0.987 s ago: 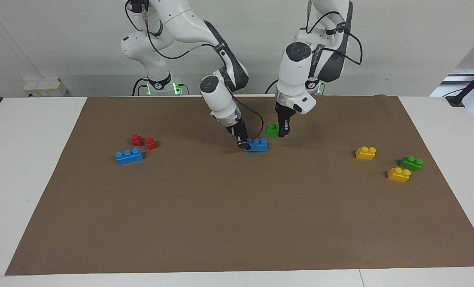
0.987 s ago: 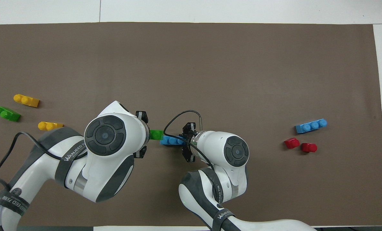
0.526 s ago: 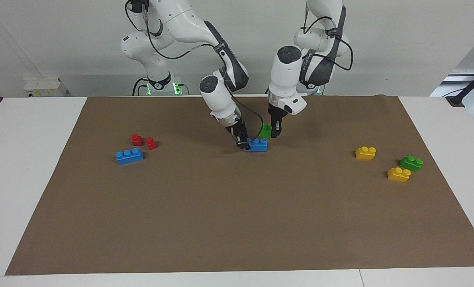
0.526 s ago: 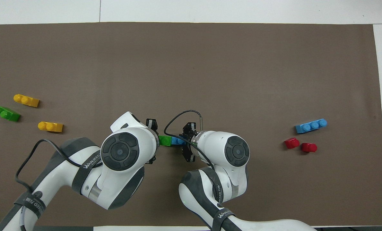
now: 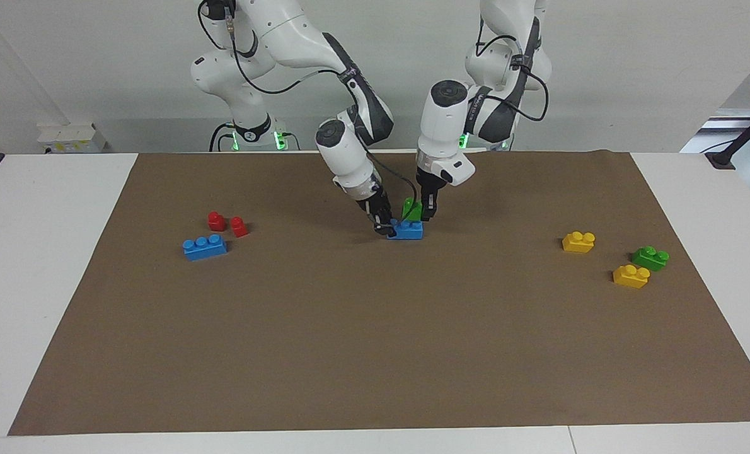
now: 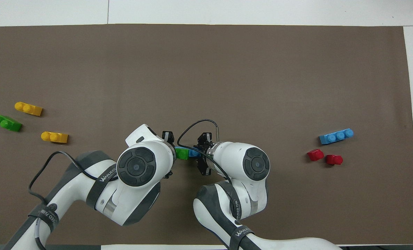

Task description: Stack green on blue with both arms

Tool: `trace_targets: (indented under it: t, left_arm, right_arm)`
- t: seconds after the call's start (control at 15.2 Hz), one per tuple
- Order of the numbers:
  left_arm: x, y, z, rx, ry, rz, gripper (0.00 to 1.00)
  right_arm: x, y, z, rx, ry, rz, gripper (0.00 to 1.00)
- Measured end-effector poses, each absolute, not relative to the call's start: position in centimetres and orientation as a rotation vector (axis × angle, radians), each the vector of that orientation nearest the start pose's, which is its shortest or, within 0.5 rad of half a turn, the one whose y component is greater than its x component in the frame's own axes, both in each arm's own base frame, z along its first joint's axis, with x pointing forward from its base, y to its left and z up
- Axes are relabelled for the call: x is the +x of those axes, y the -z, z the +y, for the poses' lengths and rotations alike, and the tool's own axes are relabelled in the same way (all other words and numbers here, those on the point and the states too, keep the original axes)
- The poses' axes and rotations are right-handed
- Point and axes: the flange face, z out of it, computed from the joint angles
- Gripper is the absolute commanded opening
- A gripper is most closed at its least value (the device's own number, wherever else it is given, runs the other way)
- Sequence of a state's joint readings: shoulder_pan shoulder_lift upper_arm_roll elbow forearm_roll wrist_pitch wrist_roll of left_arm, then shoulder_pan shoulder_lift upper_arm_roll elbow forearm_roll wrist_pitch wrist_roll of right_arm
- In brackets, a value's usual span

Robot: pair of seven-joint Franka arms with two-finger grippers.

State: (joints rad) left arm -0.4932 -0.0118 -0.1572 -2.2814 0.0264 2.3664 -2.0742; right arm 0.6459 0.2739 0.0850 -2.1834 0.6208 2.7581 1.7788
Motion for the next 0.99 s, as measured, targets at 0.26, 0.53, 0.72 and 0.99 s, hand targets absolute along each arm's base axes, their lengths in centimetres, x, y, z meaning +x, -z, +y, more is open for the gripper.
trace_targets:
  t: [0.26, 0.53, 0.72, 0.99]
  left_arm:
    - [41.7, -36.0, -31.8, -2.465, 0.063, -2.094, 0.00]
    - [41.6, -35.7, -31.8, -2.471, 0.064, -2.100, 0.00]
    - [41.7, -35.5, -31.9, -2.472, 0.066, -2.110, 0.00]
    - [41.7, -35.2, -32.0, -2.469, 0.086, -2.119, 0.00]
  right_arm:
    - [45.0, -28.8, 36.8, -1.893, -0.335, 1.989, 0.00]
    - [45.0, -28.8, 36.8, -1.892, -0.336, 1.990, 0.00]
    - [45.0, -28.8, 36.7, -1.892, -0.336, 1.990, 0.00]
    - [45.0, -28.8, 36.7, -1.891, -0.336, 1.990, 0.00]
